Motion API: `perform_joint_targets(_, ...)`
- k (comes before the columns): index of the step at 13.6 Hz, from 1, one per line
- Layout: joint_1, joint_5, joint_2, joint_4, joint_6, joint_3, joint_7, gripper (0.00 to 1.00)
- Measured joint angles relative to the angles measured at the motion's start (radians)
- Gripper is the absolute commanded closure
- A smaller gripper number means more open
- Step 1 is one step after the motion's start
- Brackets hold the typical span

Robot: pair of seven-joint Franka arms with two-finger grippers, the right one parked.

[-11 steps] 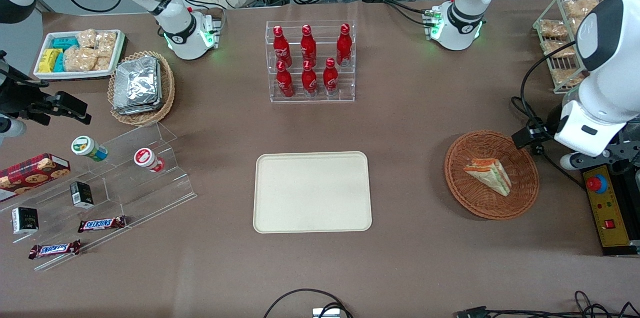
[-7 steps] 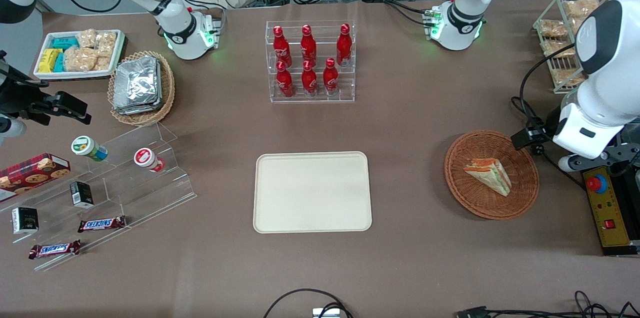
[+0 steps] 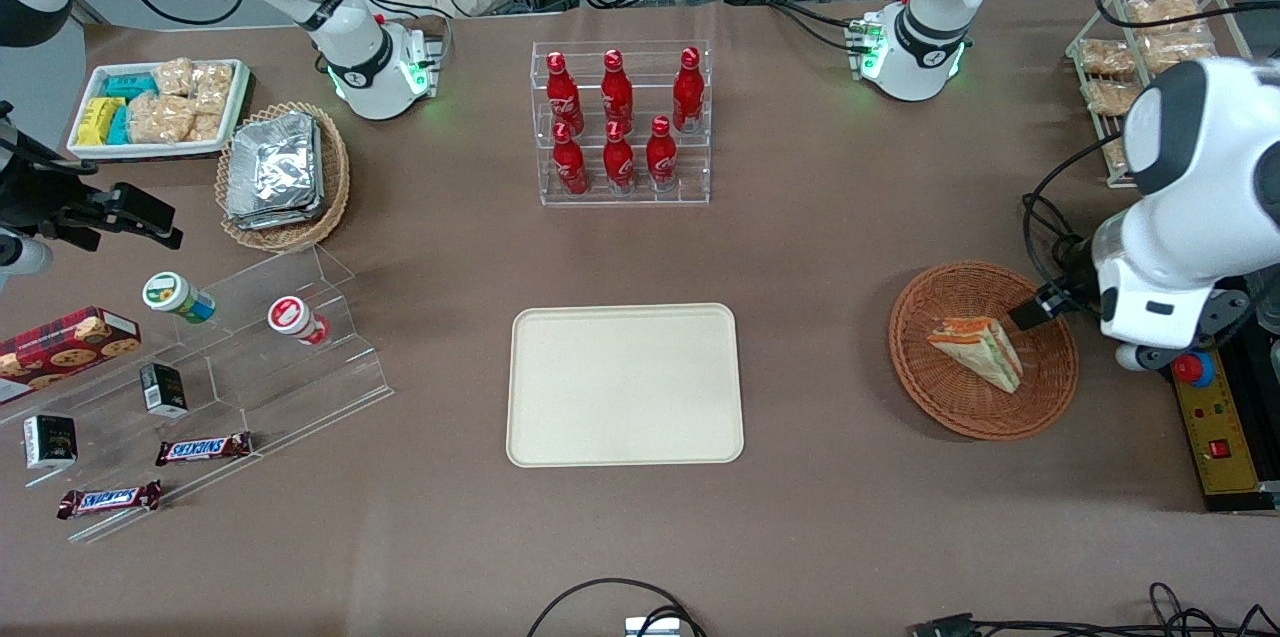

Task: Place sandwich from basket to tray
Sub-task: 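Lower the left gripper over the basket and grasp the wrapped sandwich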

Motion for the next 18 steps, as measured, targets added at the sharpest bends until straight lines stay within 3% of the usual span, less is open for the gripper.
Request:
perform_joint_targets(6,0.044,-0.001,0.018,-0.334,0.416,0.029,-0.279,0.00)
perform_joint_targets(14,0.048,0.028,0.099,-0.399,0.493,0.054,-0.318,0.00)
perform_joint_targets(15,0.048,0.056,0.112,-0.398,0.497,0.055,-0.318,0.07)
perform_joint_targets(16,0.051,0.080,0.122,-0.397,0.499,0.055,-0.319,0.49)
perform_joint_targets(17,0.055,0.103,0.127,-0.393,0.502,0.055,-0.319,0.98)
perform_joint_targets(18,0.058,0.125,0.130,-0.387,0.503,0.055,-0.321,1.00)
